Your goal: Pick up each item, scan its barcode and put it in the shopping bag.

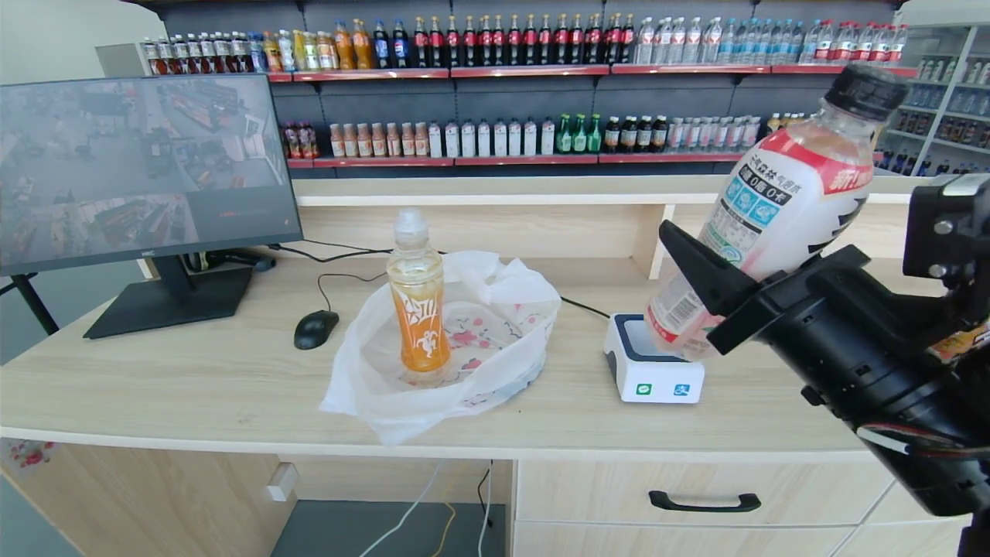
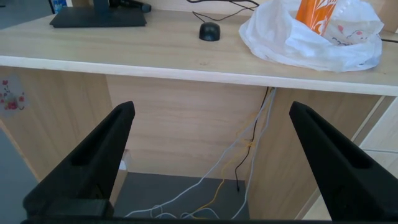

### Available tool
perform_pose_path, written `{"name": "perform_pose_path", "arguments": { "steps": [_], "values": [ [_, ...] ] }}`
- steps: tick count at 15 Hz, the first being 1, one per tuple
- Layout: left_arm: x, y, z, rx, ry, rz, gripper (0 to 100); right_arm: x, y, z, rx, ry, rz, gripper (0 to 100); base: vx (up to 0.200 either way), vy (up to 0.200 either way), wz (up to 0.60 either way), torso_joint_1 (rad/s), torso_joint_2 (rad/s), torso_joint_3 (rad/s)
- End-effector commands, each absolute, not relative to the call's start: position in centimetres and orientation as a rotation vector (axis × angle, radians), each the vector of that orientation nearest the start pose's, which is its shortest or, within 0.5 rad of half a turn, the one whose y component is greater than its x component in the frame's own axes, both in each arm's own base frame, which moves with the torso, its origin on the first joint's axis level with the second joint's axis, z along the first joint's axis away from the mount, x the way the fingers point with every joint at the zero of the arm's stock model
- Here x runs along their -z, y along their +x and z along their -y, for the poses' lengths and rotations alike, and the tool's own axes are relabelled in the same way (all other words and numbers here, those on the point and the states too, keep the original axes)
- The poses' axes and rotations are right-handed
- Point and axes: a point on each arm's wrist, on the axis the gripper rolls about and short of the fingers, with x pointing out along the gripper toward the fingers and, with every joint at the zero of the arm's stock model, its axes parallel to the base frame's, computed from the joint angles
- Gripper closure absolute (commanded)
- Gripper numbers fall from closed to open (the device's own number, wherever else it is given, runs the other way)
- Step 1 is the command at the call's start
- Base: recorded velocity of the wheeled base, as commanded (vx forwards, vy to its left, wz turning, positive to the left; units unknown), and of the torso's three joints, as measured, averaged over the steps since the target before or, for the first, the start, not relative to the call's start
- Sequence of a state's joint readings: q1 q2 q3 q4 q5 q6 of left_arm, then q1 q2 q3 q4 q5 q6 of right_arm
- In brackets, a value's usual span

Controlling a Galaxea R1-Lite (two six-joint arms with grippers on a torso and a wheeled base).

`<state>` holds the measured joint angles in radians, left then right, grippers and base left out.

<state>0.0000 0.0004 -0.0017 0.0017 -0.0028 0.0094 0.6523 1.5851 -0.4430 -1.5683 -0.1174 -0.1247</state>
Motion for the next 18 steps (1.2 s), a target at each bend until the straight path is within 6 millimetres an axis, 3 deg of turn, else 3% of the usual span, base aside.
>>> {"name": "perform_pose_path", "arguments": {
  "steps": [1, 5, 13, 18],
  "values": [
    [-7.6, -2.3, 0.0, 0.003, 0.009, 0.000, 0, -19.8, 19.4, -14.4, -0.506, 0.044, 0.356, 100, 0.000, 0.000, 0.00, 0.000, 0.00, 0.000],
    [-7.6, -2.3, 0.0, 0.003, 0.009, 0.000, 0, -17.6, 19.3, -13.8, -0.499, 0.031, 0.261, 100, 0.000, 0.000, 0.00, 0.000, 0.00, 0.000],
    [-7.6, -2.3, 0.0, 0.003, 0.008, 0.000, 0, -17.0, 19.4, -13.4, -0.488, 0.039, 0.231, 100, 0.000, 0.000, 0.00, 0.000, 0.00, 0.000],
    [-7.6, -2.3, 0.0, 0.003, 0.005, 0.000, 0, -17.0, 19.4, -13.4, -0.488, 0.038, 0.230, 100, 0.000, 0.200, 0.00, -0.001, 0.00, 0.003]
  ]
}}
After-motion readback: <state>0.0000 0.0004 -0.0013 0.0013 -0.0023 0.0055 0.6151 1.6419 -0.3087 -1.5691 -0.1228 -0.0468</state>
